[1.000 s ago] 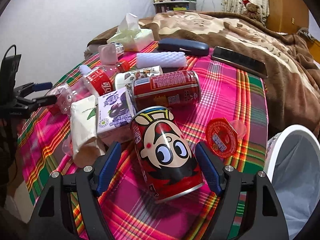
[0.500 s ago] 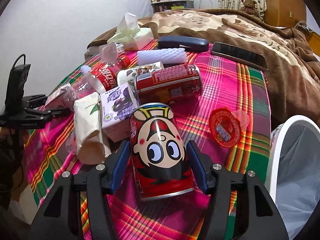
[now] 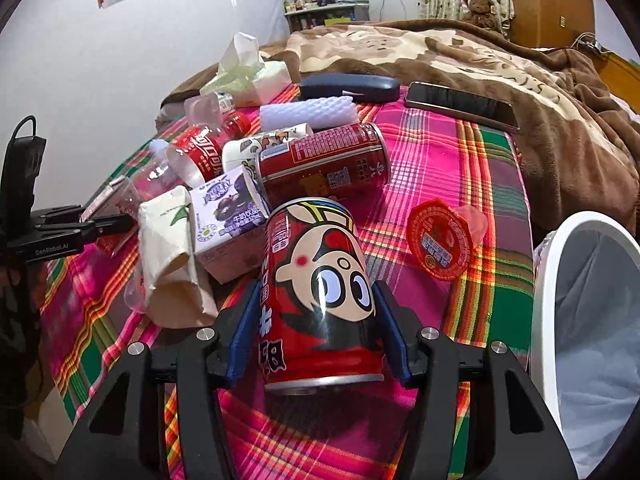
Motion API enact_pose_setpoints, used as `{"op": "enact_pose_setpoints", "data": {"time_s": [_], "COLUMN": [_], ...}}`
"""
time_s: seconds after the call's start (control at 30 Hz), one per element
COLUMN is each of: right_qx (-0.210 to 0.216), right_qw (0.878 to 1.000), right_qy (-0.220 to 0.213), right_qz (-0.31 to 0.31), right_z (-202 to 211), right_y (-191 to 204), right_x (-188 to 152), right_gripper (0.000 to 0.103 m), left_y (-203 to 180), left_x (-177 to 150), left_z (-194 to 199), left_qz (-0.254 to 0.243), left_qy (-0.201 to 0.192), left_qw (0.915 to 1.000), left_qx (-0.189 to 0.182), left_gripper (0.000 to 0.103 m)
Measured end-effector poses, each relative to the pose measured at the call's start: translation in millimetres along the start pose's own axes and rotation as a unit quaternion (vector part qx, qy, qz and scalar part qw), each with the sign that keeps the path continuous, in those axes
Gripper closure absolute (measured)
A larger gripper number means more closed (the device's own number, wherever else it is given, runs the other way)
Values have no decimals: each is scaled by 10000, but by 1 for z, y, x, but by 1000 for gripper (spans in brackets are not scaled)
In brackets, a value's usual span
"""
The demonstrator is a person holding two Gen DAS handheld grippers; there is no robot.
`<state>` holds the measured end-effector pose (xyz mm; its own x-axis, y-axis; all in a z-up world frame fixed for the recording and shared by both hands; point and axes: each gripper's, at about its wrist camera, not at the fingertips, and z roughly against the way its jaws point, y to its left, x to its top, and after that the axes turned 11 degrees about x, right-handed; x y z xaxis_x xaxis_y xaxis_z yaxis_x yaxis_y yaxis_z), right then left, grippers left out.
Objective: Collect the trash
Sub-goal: 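Carry both items over the white bin and open both grippers to drop them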
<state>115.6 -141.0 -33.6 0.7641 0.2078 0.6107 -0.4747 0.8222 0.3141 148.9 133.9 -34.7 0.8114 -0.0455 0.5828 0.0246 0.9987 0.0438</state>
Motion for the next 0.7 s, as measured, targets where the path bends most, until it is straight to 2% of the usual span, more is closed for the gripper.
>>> {"op": "enact_pose_setpoints", "data": {"time_s": [0.33,0.7], "right_qx": [138,190], "right_qw": [9986,9955], "right_qy": [-414,-823], "right_qz": [-297,-421], "right_z": [21,52], "right_y": [-6,-11], "right_x": [-4,-9], "right_gripper": [49,49], "left_y": [-15,-40], "left_x": [-7,0], "left_z": [25,72], "left_qz": [39,33], "left_qy": [-220,-744], "left_qw": [9997,9971], "left_qx": [-52,-165], "left_gripper": [67,67]}}
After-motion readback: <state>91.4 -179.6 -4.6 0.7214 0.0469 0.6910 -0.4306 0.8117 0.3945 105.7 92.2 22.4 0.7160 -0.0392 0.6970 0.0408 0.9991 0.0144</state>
